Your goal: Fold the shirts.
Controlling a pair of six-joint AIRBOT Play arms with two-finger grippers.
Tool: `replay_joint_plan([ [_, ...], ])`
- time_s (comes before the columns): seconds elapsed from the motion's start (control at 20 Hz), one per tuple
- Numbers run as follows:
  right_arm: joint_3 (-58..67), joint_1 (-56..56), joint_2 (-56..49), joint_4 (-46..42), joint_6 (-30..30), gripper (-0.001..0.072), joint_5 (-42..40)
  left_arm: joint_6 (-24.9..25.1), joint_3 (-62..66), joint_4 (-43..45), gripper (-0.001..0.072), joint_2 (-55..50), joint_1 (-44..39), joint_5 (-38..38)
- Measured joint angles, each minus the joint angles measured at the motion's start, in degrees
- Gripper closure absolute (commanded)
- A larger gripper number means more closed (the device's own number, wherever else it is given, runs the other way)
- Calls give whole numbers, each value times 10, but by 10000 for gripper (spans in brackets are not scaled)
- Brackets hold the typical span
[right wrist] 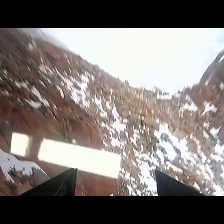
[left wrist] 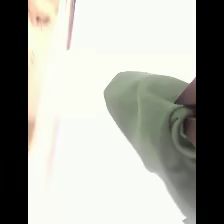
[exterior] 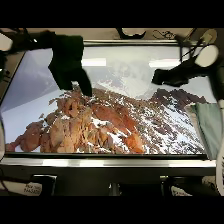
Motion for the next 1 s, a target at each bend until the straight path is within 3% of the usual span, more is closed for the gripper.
replay_joint_plan([
  [0.25,24,0,154,-21,5,204,-41,-17,-95,50,675,170,-115,-39],
  [0.3,26,0,174,-24,6,135,-31,-27,-126,54,675,188,-143,-44],
  [0.35,28,0,187,-25,6,70,-14,-33,-157,58,675,200,-169,-47],
  [0.6,23,0,194,-28,8,78,132,-73,-324,91,671,209,-268,-4],
  [0.65,16,0,187,-28,9,77,153,-85,-349,93,538,200,-278,10],
  [0.7,6,0,179,-26,9,76,166,-97,-370,91,148,186,-287,23],
  [0.75,-5,0,170,-24,9,74,176,-108,-383,81,-13,170,-295,32],
  [1.0,-92,0,114,-7,-2,69,181,-123,-344,90,-13,135,-257,-12],
])
